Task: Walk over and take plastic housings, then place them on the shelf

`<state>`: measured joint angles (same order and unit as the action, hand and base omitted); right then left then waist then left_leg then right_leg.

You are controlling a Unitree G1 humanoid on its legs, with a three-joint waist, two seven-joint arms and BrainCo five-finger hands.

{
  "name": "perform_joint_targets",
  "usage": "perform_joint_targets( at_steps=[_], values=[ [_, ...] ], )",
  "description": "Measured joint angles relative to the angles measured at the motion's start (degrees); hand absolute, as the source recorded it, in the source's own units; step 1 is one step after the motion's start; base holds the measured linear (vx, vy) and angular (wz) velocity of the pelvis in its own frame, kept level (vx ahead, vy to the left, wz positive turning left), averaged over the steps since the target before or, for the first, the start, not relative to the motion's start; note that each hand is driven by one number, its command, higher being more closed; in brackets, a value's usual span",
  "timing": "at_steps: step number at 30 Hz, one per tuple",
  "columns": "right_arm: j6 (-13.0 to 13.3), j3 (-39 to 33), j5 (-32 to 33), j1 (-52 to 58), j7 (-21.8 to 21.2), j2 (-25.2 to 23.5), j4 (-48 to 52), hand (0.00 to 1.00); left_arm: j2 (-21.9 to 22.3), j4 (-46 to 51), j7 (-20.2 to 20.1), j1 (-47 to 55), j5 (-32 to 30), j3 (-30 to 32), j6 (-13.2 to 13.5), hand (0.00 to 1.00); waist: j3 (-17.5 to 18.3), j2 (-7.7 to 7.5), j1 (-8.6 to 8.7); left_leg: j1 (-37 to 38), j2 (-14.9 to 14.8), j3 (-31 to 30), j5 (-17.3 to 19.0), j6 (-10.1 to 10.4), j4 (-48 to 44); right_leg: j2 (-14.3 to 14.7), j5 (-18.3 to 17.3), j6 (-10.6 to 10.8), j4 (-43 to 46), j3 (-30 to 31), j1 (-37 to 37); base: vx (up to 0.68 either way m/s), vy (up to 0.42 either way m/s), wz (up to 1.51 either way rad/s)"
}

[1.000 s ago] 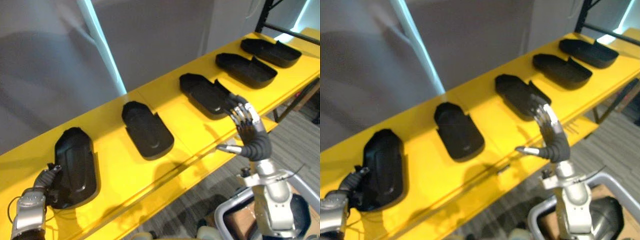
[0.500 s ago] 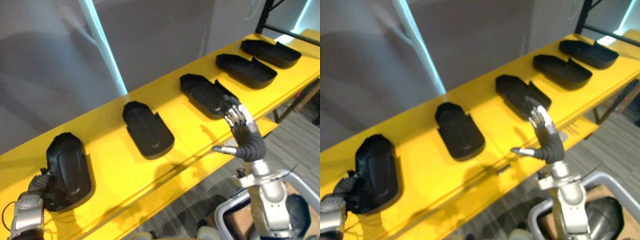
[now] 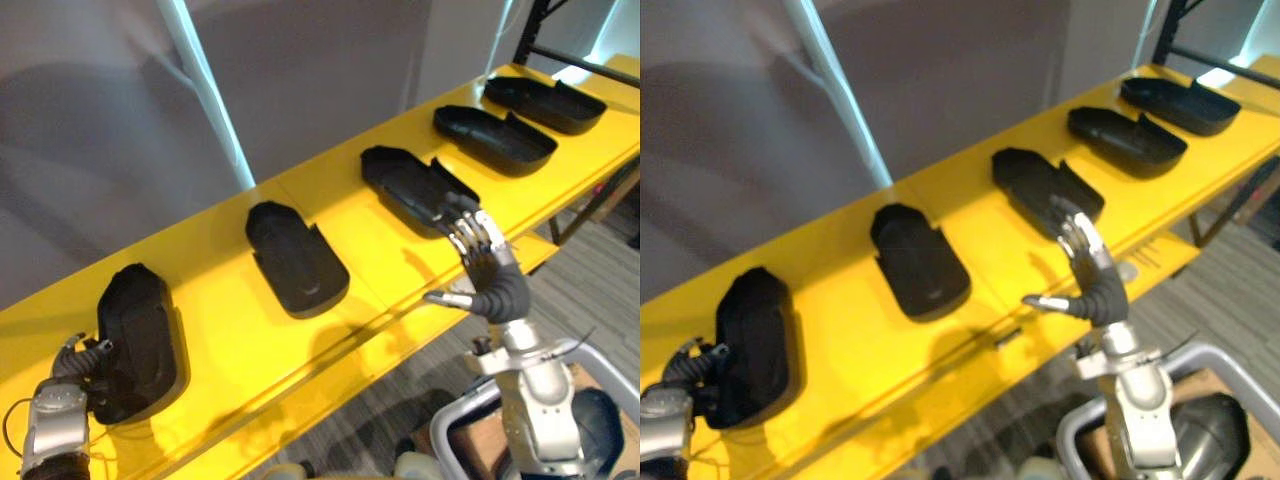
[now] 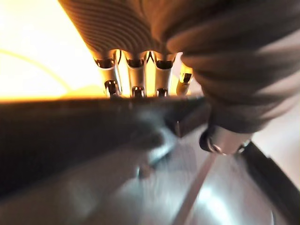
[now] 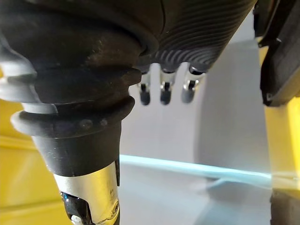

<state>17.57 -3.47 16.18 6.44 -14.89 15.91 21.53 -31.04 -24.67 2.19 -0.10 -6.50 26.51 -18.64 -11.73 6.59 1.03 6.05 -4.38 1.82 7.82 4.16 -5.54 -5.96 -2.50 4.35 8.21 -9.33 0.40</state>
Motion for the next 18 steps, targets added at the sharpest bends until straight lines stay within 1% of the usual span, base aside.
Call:
perform_joint_targets(
  at_steps=[1,2,4,6,7,9,10,12,14,15,17,18],
  values=[
    [0.0,0.0,0.0,0.0,0.0,0.0,0.0,0.00,0.0,0.1,2.4,0.0,1.3,0.2,0.6,0.00,-0.1,-0.11,0.00,0.0,0.0,-0.1,0.0,0.0,0.0,0.0,0.0,0.0,0.0,0.0,0.1,0.00,0.000,0.00],
    [0.0,0.0,0.0,0.0,0.0,0.0,0.0,0.00,0.1,0.1,3.3,0.0,1.7,0.2,1.0,0.00,-0.3,-0.20,0.02,0.1,0.0,-0.1,0.0,0.0,0.0,0.0,0.0,0.0,-0.1,-0.1,0.2,0.00,0.000,0.04],
    [0.1,0.1,0.0,0.0,0.0,-0.1,-0.5,0.00,0.7,2.1,7.3,0.0,2.2,0.5,2.2,0.00,-0.9,-0.57,-0.01,0.3,0.0,-0.4,0.0,0.0,0.0,0.0,0.1,0.0,-0.6,-0.4,0.8,0.00,0.000,0.06],
    [0.1,0.2,0.0,0.0,0.0,-0.2,-1.0,0.00,1.4,3.9,8.9,0.0,2.2,1.6,3.4,0.00,-1.0,-0.70,-0.05,0.1,0.0,-0.9,0.0,0.0,0.0,0.0,0.3,0.0,-1.1,-0.8,1.1,0.00,0.001,0.12],
    [0.1,0.1,0.0,0.1,-0.1,-0.3,-1.5,0.00,2.5,6.0,10.3,0.0,2.2,2.8,4.1,0.00,-1.0,-0.73,-0.02,0.1,0.1,-1.3,0.0,0.0,0.0,0.0,0.4,0.1,-1.6,-1.3,1.6,0.01,0.006,0.15],
    [0.1,0.1,0.0,0.1,-0.1,-0.4,-1.8,0.00,2.9,7.7,11.1,0.1,2.5,3.0,4.8,0.00,-1.0,-0.72,-0.24,0.1,0.0,-1.5,0.0,0.0,0.0,0.0,0.4,0.1,-1.7,-1.5,1.8,0.01,0.002,0.09],
    [0.1,0.1,0.0,0.0,-0.2,-0.4,-1.8,0.00,3.6,9.4,11.3,0.2,3.9,4.1,5.8,0.00,-1.0,-0.72,-0.28,0.2,0.0,-1.6,0.0,0.1,0.0,0.0,0.4,0.0,-1.8,-1.7,1.7,0.02,-0.004,0.05],
    [0.1,0.1,0.5,0.0,-0.6,-0.4,-1.8,0.00,5.0,12.0,12.7,0.2,4.5,5.0,7.0,0.00,-1.0,-0.72,-0.35,0.2,0.0,-1.6,0.0,0.1,0.0,0.0,0.4,0.0,-1.8,-1.7,1.8,0.01,-0.002,0.02],
    [0.2,0.0,2.3,-0.2,-1.5,-0.4,-1.8,0.00,6.3,15.6,14.7,0.2,6.6,5.0,9.7,0.00,-1.0,-0.75,-0.41,0.3,0.0,-1.7,-0.1,0.1,0.0,0.0,0.4,0.0,-1.9,-1.8,2.0,0.00,0.000,0.00],
    [0.4,0.0,2.8,-0.2,-1.5,-0.5,-1.8,0.00,6.8,16.9,15.3,0.2,6.7,5.1,10.7,0.00,-1.0,-0.75,-0.44,0.2,0.0,-1.7,0.0,0.1,0.1,0.0,0.4,0.0,-2.0,-1.9,2.3,-0.01,0.002,0.05],
    [2.0,-0.1,4.3,-0.2,-1.5,-1.0,-1.8,0.00,8.2,23.1,17.4,0.6,8.3,5.0,14.5,0.00,-0.9,-0.85,-0.35,1.1,0.0,-2.3,0.0,0.1,0.4,0.0,0.5,0.1,-3.0,-2.7,3.9,-0.01,-0.003,0.12],
    [2.4,-0.2,4.5,-0.2,-1.4,-1.2,-1.7,0.00,8.7,25.4,18.0,0.9,8.3,5.3,15.4,0.00,-0.8,-0.91,-0.33,1.1,0.0,-2.6,0.0,0.1,0.4,0.0,0.5,0.1,-3.0,-2.9,3.9,0.00,-0.007,0.12]
  ],
)
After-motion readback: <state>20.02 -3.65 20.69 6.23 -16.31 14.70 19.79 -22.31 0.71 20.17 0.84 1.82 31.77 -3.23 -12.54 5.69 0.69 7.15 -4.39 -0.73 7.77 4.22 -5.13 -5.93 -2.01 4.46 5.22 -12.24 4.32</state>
